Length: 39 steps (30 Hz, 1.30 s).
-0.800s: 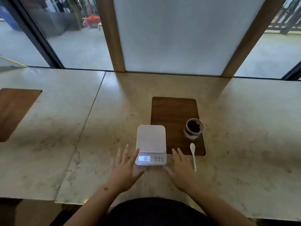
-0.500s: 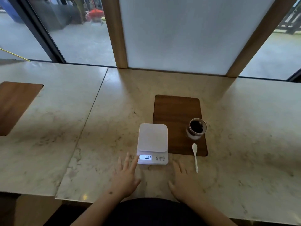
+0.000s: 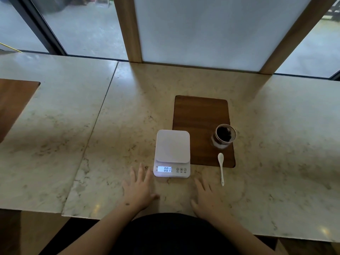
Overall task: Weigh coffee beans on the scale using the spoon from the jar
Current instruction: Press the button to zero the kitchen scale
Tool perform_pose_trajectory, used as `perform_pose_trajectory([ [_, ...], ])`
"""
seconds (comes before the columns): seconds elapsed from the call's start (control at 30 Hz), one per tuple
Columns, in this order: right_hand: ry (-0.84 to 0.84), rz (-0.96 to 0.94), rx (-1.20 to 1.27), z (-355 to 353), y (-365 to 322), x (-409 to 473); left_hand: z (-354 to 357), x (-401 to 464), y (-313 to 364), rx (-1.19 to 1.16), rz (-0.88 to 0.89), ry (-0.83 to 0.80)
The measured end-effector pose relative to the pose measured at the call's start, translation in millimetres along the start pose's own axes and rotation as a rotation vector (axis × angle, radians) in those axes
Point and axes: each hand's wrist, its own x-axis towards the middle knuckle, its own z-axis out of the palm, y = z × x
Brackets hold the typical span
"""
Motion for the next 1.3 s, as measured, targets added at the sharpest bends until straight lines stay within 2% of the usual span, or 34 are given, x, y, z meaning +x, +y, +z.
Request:
perform_pose_trajectory([
  [0.17, -0.022, -0.006, -0.049, -1.7, -0.7, 11.0, -18.2, 22.4, 2.6, 0.124, -0.027, -0.079],
  [0.33, -0.071, 0.019, -0.055, 3.5, 7.6, 33.9, -23.6, 40.1, 4.5, 0.138, -0.059, -0.147],
  [0.6, -0.094, -0.035, -0.144, 7.8, 20.1, 51.0, -22.9, 41.2, 2.8, 0.099, -0.05, -0.151],
  [0.87, -0.075, -0.172, -0.077, 6.2, -2.0, 51.6, -25.0, 37.1, 2.9, 0.102, -0.034, -0.184],
  [1.3, -0.109, -0.155, -0.046, 9.3, -1.1, 50.1, -23.2, 38.7, 2.7, 0.098, -0.04, -0.193],
])
